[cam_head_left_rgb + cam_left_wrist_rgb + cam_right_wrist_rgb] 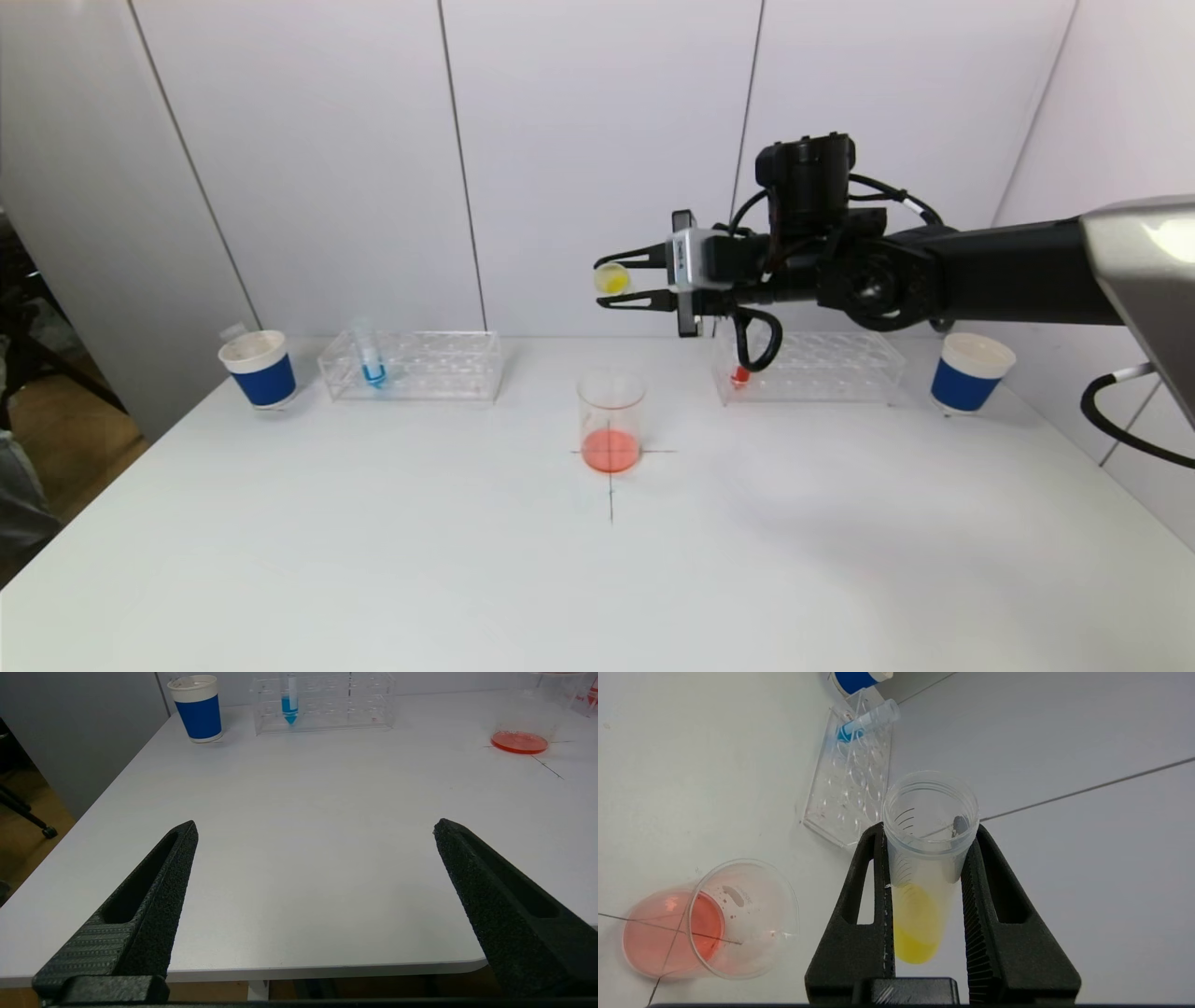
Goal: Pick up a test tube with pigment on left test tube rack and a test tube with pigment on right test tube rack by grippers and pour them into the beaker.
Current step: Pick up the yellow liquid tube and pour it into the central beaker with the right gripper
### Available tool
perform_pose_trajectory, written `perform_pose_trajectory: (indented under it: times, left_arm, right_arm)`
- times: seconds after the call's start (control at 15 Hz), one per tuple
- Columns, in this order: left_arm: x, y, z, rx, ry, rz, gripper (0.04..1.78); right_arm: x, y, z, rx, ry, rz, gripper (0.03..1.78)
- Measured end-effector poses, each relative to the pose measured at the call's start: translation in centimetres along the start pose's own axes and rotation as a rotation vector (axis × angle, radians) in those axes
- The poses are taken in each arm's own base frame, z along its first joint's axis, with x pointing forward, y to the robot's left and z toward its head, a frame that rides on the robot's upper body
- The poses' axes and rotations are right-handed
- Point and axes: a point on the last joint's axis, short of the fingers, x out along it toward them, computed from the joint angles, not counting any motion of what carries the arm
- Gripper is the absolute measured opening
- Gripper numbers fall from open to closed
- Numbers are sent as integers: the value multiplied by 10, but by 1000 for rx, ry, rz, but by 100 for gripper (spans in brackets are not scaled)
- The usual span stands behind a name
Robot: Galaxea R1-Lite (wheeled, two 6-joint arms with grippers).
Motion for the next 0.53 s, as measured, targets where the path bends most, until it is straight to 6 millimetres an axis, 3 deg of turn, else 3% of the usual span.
perform_pose_trajectory:
  times: [0.53]
  left_arm:
    - [0,0,0,0,0,0,176]
  right_arm:
    - [2,22,-15,-146,6,22,48]
